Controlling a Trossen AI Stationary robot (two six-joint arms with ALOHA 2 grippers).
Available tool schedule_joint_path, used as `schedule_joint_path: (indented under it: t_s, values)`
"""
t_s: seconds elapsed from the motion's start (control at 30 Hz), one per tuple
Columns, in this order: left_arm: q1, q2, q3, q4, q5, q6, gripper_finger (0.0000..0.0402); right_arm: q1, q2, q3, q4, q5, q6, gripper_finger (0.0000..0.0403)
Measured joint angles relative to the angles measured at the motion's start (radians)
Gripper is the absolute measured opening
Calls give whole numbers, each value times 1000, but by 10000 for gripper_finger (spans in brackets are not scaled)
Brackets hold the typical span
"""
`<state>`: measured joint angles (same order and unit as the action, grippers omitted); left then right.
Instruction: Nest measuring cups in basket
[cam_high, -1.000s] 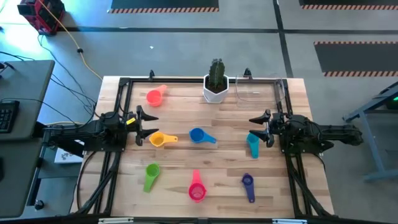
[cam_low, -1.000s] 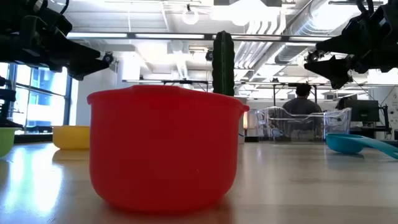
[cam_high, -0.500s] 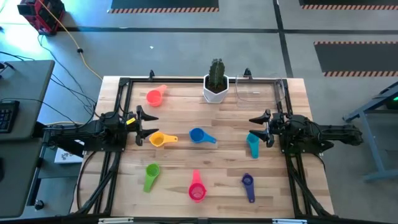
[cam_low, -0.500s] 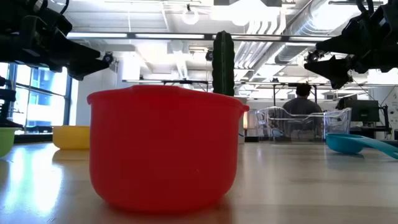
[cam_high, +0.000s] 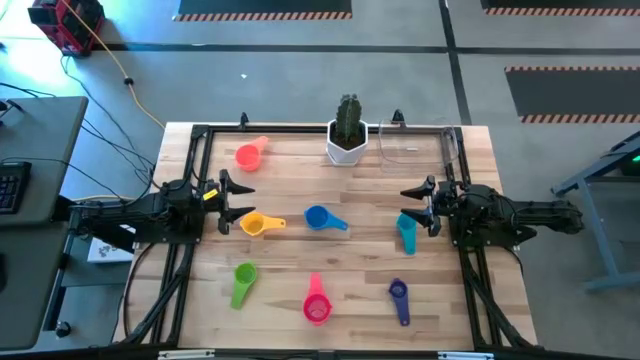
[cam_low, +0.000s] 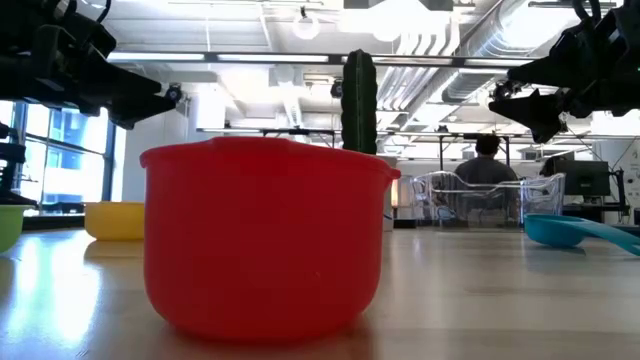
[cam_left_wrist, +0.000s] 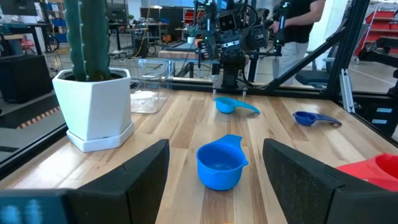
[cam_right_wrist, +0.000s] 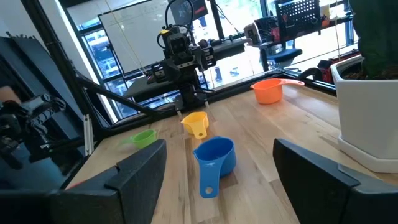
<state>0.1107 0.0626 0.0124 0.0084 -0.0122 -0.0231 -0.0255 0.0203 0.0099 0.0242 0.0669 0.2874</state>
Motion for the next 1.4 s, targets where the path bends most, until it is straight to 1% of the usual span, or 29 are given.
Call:
schedule_joint_path:
  t_s: [1.07,1.2,1.27,1.4]
  values:
    - [0,0,0,0,0,-3,250,0,0,0,0,-6,0,287]
    - [0,0,0,2,-2,-61,250,0,0,0,0,-6,0,287]
    - [0,0,0,6,-19,-105,250,0,0,0,0,-5,0,287]
    - [0,0,0,14,-48,-234,250,0,0,0,0,-5,0,287]
